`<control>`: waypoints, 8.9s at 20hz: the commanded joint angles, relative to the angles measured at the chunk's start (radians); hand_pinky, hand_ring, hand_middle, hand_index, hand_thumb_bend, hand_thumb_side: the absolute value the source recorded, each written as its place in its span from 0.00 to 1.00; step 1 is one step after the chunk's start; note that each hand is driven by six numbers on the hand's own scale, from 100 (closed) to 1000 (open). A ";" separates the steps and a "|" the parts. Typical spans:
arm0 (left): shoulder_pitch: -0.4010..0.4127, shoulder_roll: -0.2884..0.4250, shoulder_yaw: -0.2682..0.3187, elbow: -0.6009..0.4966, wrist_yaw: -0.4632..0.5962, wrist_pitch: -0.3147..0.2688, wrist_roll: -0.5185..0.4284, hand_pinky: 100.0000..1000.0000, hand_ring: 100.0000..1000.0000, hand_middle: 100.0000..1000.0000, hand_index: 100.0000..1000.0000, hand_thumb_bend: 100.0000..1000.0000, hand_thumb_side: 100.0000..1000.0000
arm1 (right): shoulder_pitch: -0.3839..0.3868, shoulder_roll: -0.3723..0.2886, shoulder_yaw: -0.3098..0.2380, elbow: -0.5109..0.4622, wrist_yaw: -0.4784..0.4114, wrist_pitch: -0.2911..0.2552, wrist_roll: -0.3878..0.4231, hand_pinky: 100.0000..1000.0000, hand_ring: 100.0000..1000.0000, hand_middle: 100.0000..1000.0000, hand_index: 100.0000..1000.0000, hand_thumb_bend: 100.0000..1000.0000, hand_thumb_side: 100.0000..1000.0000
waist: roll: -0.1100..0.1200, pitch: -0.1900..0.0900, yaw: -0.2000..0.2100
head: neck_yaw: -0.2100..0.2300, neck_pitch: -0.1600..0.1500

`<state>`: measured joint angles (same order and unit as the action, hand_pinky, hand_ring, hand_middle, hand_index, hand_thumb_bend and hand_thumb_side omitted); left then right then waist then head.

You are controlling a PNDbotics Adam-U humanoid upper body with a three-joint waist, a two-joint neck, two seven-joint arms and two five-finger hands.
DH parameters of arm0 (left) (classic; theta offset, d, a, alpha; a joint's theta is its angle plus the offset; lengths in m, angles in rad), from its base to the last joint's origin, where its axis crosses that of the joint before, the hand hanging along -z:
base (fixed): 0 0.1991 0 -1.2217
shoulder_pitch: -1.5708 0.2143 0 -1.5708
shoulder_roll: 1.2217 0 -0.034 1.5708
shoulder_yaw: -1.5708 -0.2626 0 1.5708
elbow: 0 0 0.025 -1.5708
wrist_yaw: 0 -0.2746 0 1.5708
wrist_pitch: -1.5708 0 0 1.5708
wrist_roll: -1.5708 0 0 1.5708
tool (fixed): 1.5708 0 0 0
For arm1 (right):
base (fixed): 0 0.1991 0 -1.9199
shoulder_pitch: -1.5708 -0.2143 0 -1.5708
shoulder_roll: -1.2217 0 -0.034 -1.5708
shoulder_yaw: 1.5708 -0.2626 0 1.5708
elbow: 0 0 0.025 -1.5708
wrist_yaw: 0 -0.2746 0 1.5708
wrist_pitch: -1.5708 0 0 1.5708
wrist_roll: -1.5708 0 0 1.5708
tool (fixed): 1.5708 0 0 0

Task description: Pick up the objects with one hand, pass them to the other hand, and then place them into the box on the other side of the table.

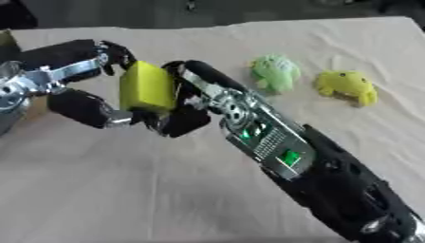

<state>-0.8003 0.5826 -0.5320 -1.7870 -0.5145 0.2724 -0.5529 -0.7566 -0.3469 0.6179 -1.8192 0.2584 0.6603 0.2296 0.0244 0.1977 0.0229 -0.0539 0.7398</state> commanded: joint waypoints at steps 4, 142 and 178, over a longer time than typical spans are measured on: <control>-0.014 0.006 0.010 -0.001 0.021 0.005 0.033 0.66 0.76 0.66 0.76 0.20 0.44 | -0.016 -0.002 -0.006 -0.022 -0.005 -0.002 0.003 0.73 0.49 0.41 0.45 0.00 0.10 | 0.000 -0.022 -0.001 | 0.002 -0.008; 0.178 0.275 0.434 0.487 -0.094 0.183 0.335 0.68 0.75 0.70 0.83 0.42 0.37 | 0.137 -0.187 -0.188 -0.059 -0.017 -0.018 -0.208 0.79 0.68 0.71 0.79 0.18 0.36 | 0.000 -0.015 0.003 | 0.189 -0.052; 0.305 0.273 0.476 0.118 0.211 0.212 0.589 0.56 0.68 0.62 0.79 0.14 0.42 | 0.271 -0.512 -0.415 0.159 0.010 -0.002 -0.151 0.84 0.77 0.80 0.83 0.41 0.30 | -0.017 -0.009 -0.008 | -0.079 -0.048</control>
<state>-0.4892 0.8268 -0.0761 -1.6584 -0.3068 0.4849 0.0295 -0.4696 -0.8150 0.2277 -1.6698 0.2573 0.6692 0.0638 0.0064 0.2013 0.0144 -0.1280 0.7000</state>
